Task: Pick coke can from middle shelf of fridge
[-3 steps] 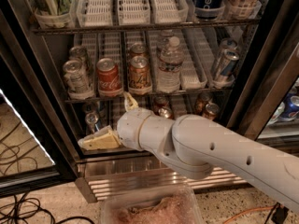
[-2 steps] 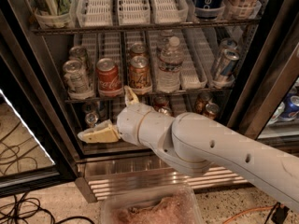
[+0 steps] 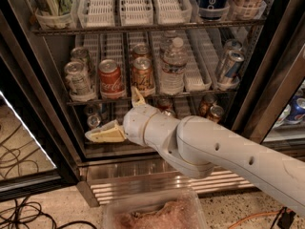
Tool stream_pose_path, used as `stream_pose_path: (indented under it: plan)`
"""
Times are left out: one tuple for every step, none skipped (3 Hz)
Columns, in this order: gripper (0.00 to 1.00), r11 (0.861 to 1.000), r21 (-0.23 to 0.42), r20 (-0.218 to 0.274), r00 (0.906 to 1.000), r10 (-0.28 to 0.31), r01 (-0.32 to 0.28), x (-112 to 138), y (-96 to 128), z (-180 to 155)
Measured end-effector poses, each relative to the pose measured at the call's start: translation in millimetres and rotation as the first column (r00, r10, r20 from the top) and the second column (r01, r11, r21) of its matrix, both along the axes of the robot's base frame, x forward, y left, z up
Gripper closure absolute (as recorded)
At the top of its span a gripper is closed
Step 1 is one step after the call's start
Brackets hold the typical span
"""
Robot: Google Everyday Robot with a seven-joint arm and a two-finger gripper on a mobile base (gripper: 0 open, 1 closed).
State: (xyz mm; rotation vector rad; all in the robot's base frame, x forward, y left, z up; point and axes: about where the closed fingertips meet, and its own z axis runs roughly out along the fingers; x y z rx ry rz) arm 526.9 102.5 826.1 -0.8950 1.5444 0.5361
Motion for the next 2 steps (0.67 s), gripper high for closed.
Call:
stream_pose_path:
  plan:
    - [0.00,0.999,0.034,0.006,1.0000,-0.004,0.004,12.3,8.0,-0.2]
    - [0.00,0.997,0.073,0.018,0.9998,0.000,-0.002,25.9,21.8,4.8]
